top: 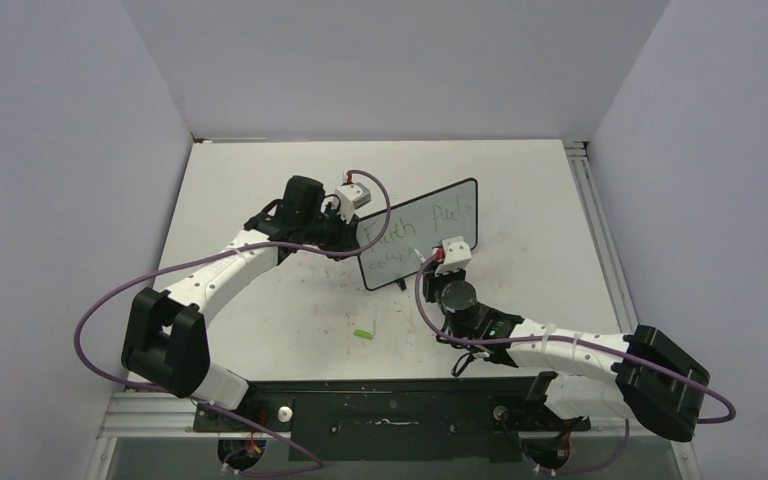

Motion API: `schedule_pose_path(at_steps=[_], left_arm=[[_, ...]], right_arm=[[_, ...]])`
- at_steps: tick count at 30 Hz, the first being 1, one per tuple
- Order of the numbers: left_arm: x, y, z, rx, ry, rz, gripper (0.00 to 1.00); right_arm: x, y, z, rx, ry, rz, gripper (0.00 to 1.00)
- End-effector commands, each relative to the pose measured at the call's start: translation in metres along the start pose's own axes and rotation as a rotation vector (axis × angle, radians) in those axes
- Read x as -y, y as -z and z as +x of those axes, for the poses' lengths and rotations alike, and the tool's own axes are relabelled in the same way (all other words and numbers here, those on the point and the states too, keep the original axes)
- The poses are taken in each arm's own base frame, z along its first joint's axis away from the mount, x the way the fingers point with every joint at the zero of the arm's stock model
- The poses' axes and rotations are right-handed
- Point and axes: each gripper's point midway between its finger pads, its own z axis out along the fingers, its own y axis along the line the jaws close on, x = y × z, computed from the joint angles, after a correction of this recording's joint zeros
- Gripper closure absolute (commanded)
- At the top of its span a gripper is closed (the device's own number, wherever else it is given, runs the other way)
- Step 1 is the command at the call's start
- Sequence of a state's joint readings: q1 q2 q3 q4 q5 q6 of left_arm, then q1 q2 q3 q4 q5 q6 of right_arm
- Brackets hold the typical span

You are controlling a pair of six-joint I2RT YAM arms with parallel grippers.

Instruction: Write a sentence on the whiteboard

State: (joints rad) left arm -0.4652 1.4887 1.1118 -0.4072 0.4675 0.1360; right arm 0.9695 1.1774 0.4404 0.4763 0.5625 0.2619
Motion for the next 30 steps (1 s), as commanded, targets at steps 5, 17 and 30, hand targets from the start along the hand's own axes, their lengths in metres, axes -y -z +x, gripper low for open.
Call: schedule_pose_path(at_steps=[5, 17, 30], left_arm=[[-0.004, 0.006, -0.003, -0.007, -0.046, -0.033, 1.00], [-0.004, 0.006, -0.004, -0.005, -0.046, -0.031, 1.00], [-0.004, 0.005, -0.002, -0.007, -0.046, -0.032, 1.00]], right_arm=[[0.001, -0.004, 0.002, 0.005, -0.011, 0.024, 0.95], [0.009, -0.004, -0.001, 0.024, -0.011, 0.066, 0.95], [-0.001, 0.010, -0.021, 0.070, -0.040, -0.036, 0.95]])
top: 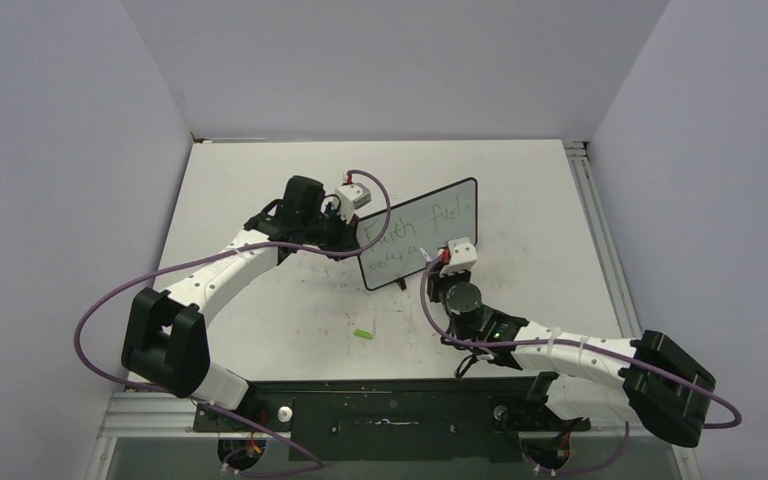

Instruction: Write a sentence on the whiteboard

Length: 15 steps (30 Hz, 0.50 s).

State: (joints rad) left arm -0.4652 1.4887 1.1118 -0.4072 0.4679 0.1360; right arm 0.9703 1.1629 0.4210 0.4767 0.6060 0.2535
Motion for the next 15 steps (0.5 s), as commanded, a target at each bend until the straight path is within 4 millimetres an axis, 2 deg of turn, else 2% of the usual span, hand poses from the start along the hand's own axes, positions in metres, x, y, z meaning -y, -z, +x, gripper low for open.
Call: schedule_pose_path(at_steps=[1, 6, 15], left_arm=[[-0.004, 0.005, -0.003, -0.007, -0.046, -0.032, 1.00], [-0.004, 0.006, -0.003, -0.007, -0.046, -0.033, 1.00], [-0.004, 0.005, -0.002, -0.008, -0.045, -0.033, 1.00]], right_arm=[[-0.017, 0.009, -0.024, 0.063, -0.051, -0.110, 0.95], [-0.037, 0.016, -0.024, 0.055, -0.060, -0.214, 0.95], [-0.038, 0.009, -0.016, 0.041, -0.050, -0.188, 0.95]])
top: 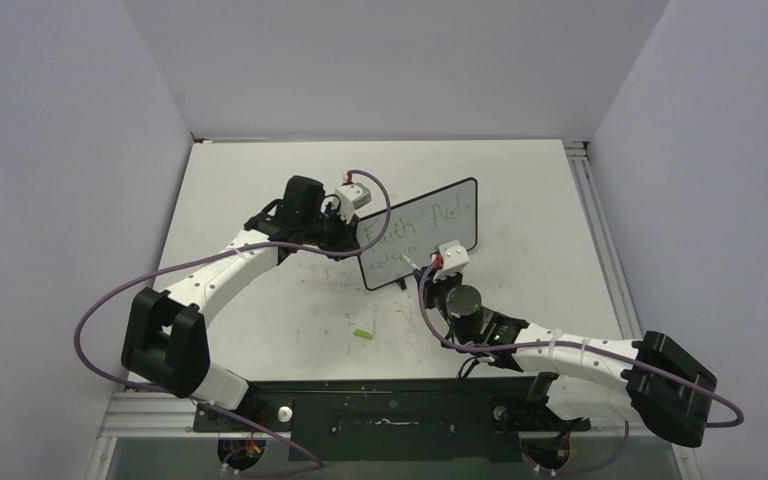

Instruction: Write a sentence on the whiteboard

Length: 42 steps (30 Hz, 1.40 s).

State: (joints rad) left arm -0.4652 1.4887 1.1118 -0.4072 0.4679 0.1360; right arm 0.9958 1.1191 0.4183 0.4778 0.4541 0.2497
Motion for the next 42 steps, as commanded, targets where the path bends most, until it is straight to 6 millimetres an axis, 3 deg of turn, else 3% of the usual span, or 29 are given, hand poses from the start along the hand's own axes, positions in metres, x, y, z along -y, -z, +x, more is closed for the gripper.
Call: schedule_pose_path(at_steps=[1, 42], left_arm=[[-0.004, 0.006, -0.003, -0.006, -0.046, -0.033, 1.00], [-0.004, 0.006, -0.003, -0.006, -0.046, -0.033, 1.00]], right_arm=[[-0.004, -0.003, -0.010, 0.042, -0.032, 0.001, 0.95], [-0.004, -0.012, -0.005, 0.036, -0.011, 0.023, 0.95]])
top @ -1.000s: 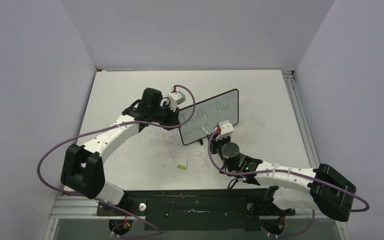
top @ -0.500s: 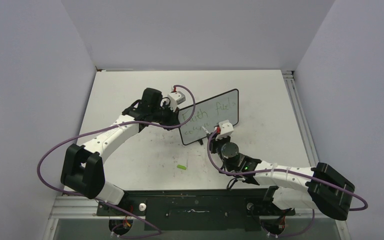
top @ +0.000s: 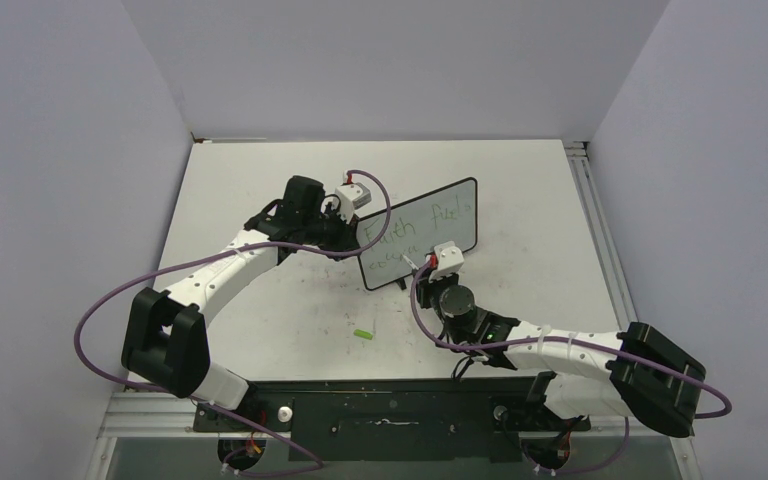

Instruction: Write a sentence on the whiteboard

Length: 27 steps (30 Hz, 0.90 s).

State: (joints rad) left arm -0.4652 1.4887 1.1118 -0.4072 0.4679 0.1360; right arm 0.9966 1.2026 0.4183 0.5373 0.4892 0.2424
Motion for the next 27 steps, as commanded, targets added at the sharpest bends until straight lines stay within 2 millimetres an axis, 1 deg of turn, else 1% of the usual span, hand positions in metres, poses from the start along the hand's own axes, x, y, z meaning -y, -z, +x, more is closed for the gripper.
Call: schedule_pose_path(at_steps=[1, 7, 16, 20, 27], left_arm=[[-0.004, 0.006, -0.003, -0.006, -0.047, -0.033, 1.00], [-0.004, 0.005, -0.003, -0.007, -0.046, -0.033, 1.00], [-0.004, 0.005, -0.002, -0.009, -0.045, -0.032, 1.00], [-0.005, 0.004, -0.002, -0.010, -0.045, -0.033, 1.00], [-0.005, 0.004, -0.002, -0.012, -0.044, -0.032, 1.00]], right_arm=[[-0.006, -0.001, -0.019, 0.052, -0.033, -0.010, 0.95], [0.008, 0.006, -0.034, 0.074, -0.031, 0.051, 0.95], [0.033, 0.002, -0.037, 0.078, -0.075, 0.063, 0.95], [0.037, 0.000, -0.039, 0.085, -0.071, 0.065, 0.95], [0.036, -0.003, -0.037, 0.080, -0.071, 0.061, 0.95]])
